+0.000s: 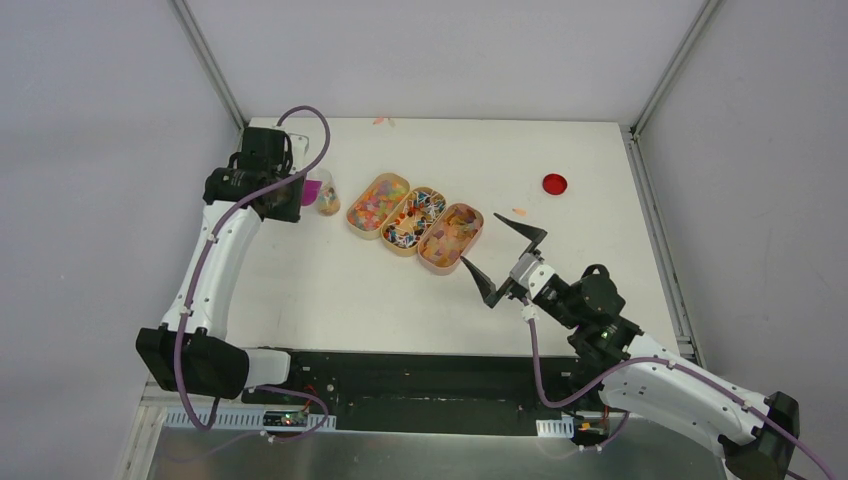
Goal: Pack the candies
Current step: Place the fake candies in the packing bottle.
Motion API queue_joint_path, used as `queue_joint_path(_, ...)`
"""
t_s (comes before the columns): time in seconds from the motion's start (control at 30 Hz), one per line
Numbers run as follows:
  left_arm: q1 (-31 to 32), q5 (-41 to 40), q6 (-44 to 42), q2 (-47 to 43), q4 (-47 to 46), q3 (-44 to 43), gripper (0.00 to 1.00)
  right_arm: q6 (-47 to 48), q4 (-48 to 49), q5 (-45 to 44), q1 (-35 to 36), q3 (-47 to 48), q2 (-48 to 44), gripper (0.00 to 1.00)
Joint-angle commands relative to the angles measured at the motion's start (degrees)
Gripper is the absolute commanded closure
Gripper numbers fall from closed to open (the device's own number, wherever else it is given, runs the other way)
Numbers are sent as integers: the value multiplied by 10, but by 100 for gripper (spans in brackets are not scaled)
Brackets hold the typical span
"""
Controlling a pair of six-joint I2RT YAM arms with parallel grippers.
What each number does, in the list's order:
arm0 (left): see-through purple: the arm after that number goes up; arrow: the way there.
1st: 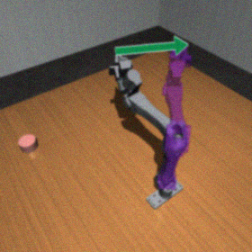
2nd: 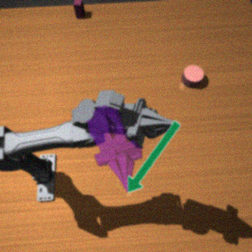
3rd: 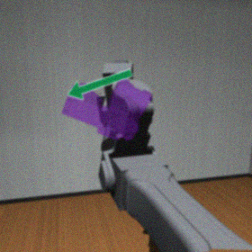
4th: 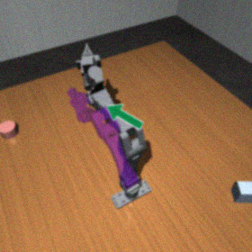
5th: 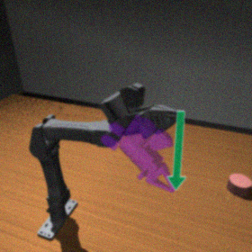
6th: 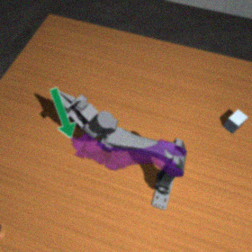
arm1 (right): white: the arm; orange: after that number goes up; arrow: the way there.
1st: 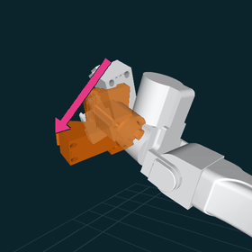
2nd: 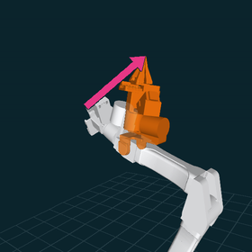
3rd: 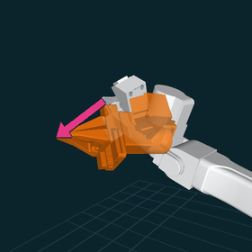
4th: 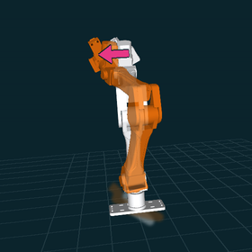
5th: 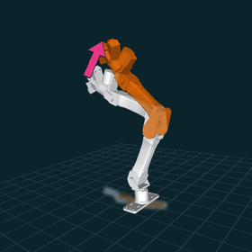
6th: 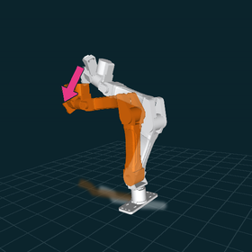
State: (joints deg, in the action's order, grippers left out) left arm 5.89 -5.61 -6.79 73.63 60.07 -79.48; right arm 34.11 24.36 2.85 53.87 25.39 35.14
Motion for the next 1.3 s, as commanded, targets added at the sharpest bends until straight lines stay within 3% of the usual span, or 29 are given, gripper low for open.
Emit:
queue_joint_path(0.0,-4,0,10,6,21,-45,100,-3,29,5,-1,1,-6,1)
queue_joint_path(0.57,-2,-16,-1,61,82,-153,100,-4,24,5,-1,5,0,1)
queue_joint_path(1.27,18,-34,-9,133,135,-215,100,-3,13,5,-2,14,2,1)
